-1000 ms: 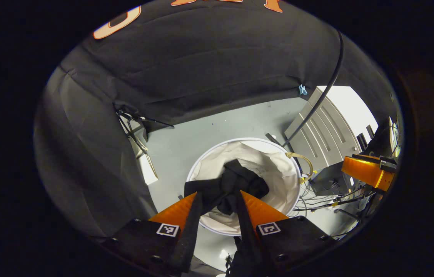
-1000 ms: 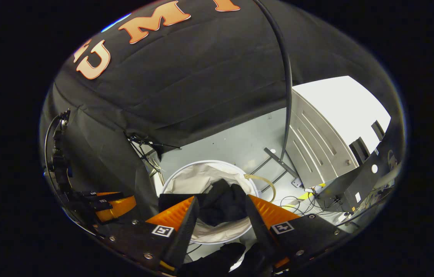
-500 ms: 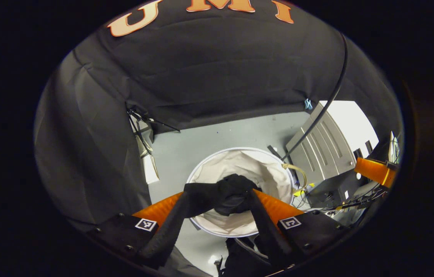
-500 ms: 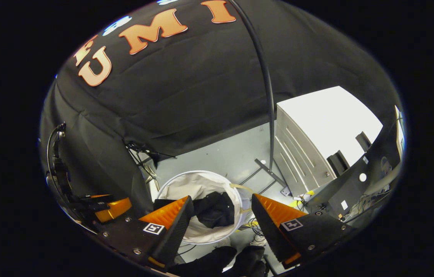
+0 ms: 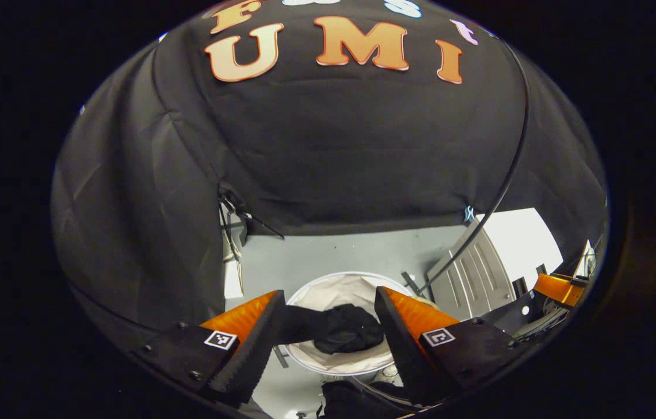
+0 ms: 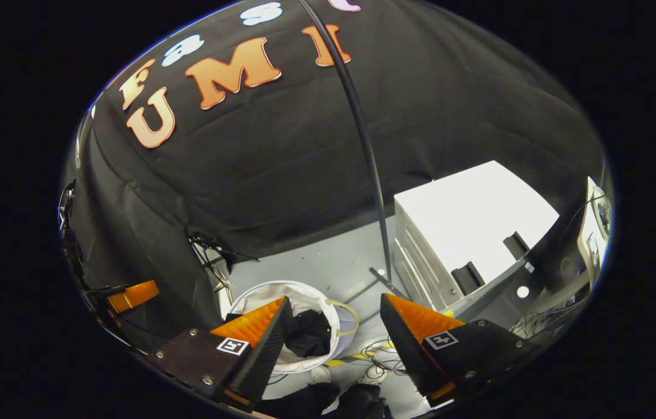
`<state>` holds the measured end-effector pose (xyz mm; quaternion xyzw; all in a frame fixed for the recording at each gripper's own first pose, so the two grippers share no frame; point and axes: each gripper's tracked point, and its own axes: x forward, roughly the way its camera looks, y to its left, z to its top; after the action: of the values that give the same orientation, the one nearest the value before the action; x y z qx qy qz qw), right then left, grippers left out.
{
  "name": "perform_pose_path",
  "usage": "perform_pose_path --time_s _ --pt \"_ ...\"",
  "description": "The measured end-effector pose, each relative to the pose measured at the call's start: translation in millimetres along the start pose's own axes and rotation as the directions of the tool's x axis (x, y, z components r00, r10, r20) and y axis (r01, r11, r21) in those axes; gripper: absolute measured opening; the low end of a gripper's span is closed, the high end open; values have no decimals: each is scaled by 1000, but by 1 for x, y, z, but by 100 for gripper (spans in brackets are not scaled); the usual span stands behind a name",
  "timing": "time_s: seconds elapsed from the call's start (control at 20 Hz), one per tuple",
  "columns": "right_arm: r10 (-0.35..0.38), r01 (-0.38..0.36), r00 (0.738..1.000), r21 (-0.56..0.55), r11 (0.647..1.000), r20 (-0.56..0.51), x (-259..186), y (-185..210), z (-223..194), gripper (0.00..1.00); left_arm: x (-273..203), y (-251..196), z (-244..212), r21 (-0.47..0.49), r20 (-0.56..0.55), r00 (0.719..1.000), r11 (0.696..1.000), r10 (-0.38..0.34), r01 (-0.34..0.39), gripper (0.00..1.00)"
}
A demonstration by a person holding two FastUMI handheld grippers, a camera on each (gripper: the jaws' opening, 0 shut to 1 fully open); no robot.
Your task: Grasp the clothes on the hanger with both hands and then place them into the laundry hamper below.
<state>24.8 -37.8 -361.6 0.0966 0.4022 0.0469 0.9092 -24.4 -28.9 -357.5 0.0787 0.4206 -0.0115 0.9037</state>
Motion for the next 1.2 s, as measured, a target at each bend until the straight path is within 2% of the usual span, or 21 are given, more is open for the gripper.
perform_pose_path --time_s 0.25,0.5,0.65,0.75,0.9,1.2 --pt "-6 10 994 -30 999 111 -43 -18 47 94 -46 6 52 -62 173 984 998 36 -26 99" --pt "2 14 974 -68 998 226 -81 -25 96 94 -101 19 98 -75 336 939 996 75 -53 99" --pt "6 14 955 -67 998 295 -105 -27 123 94 -129 20 126 -122 403 912 992 75 -27 99" --pt "-9 38 940 -77 996 342 -118 -33 139 94 -154 24 147 -123 453 888 992 79 -25 99" --pt "-23 70 912 -101 992 410 -142 -41 159 94 -181 33 175 -117 541 834 992 111 -56 98" --pt "-23 106 841 -123 987 541 -191 -38 190 94 -226 35 186 -114 640 754 989 149 -99 99"
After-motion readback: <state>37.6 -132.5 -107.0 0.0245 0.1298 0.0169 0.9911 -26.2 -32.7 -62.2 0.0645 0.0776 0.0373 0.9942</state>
